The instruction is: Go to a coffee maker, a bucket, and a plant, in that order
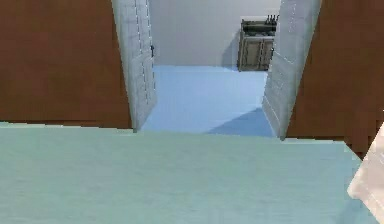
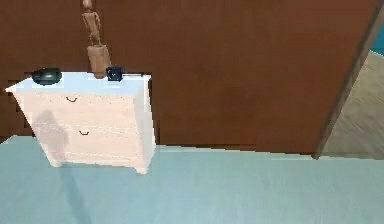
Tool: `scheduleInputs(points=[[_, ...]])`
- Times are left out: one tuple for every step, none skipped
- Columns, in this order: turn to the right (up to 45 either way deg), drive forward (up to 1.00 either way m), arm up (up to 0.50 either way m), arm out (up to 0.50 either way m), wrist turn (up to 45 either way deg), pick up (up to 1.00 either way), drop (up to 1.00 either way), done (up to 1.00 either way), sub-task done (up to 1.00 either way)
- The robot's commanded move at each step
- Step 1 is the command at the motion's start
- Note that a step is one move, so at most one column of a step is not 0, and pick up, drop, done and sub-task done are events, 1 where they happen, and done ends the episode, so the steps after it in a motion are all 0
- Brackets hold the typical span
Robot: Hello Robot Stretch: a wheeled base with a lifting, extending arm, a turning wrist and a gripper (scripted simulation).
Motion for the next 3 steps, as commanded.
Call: scheduleInputs(points=[[0.0, 1.0, 0.0, 0.0, 0.0, 0.0, 0.0, 0.0, 0.0], [0.0, 1.0, 0.0, 0.0, 0.0, 0.0, 0.0, 0.0, 0.0], [3.0, 0.0, 0.0, 0.0, 0.0, 0.0, 0.0, 0.0, 0.0]])
